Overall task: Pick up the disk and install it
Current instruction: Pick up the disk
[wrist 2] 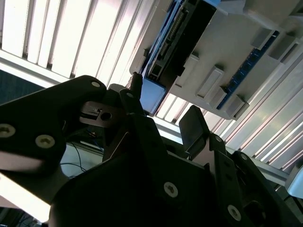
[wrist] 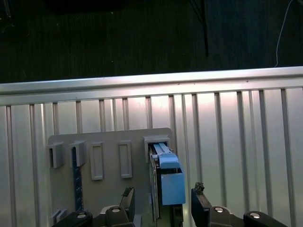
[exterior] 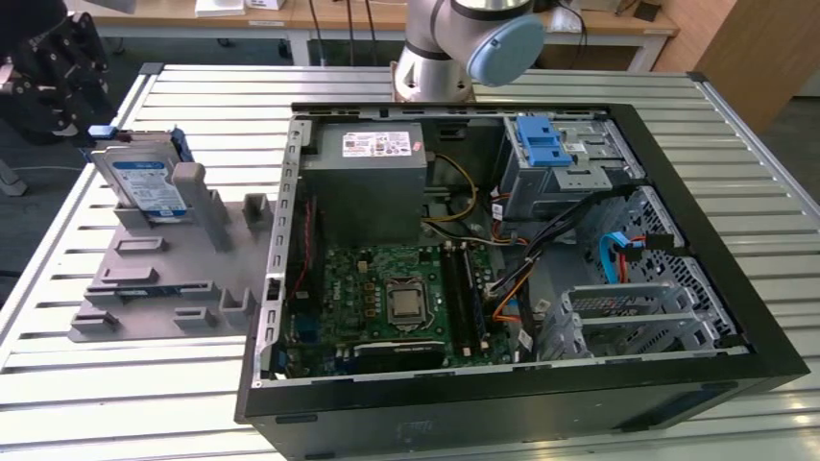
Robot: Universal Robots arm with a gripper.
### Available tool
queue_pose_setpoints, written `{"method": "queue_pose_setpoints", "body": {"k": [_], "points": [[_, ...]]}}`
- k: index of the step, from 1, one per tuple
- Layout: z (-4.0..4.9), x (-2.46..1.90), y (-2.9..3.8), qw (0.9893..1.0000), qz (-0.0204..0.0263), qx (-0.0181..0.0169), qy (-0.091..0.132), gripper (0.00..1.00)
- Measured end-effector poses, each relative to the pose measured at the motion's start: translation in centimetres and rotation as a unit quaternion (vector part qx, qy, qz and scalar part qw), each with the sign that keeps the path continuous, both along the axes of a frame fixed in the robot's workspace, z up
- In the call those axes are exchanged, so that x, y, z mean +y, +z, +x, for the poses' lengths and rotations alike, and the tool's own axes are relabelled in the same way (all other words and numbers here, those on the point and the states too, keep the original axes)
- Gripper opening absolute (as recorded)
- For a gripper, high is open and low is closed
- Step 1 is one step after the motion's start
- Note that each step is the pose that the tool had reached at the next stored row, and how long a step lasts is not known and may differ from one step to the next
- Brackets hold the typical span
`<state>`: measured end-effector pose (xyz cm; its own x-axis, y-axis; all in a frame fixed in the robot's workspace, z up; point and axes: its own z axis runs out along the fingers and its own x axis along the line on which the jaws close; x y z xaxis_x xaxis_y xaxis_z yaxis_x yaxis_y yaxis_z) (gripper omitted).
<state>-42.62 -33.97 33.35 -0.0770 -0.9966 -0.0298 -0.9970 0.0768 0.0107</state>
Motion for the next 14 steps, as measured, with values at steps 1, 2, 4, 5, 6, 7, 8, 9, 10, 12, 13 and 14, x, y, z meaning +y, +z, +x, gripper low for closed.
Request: {"method": "queue_pose_setpoints", "body": {"k": [1, 2, 4, 5, 6, 7, 8, 9, 10, 12, 13, 14], "points": [[0.0, 0.0, -0.03, 1.0, 0.0, 0.0001, 0.0, 0.59], [0.0, 0.01, -0.06, 1.0, 0.0, 0.0001, 0.0, 0.59], [-0.03, 0.06, -0.14, 1.0, 0.0, 0.0, 0.0, 0.59], [-0.05, 0.07, -0.21, 1.0, 0.0, 0.0, 0.0, 0.59], [-0.07, 0.09, -0.27, 1.0, 0.0, 0.0, 0.0, 0.59], [-0.08, 0.1, -0.34, 1.0, 0.0, 0.0, 0.0, 0.59], [-0.11, 0.13, -0.42, 1.0, 0.0, 0.0, 0.0, 0.59], [-0.14, 0.14, -0.5, 1.0, 0.0, 0.0, 0.0, 0.59], [-0.18, 0.16, -0.58, 1.0, 0.0, 0.0, 0.0, 0.59], [-0.24, 0.2, -0.73, 1.0, 0.0, 0.0, 0.0, 0.59], [-0.25, 0.24, -0.8, 1.0, -0.0001, 0.0003, 0.0, 0.59], [-0.26, 0.27, -0.87, 1.0, -0.0001, 0.0005, 0.0, 0.59]]}}
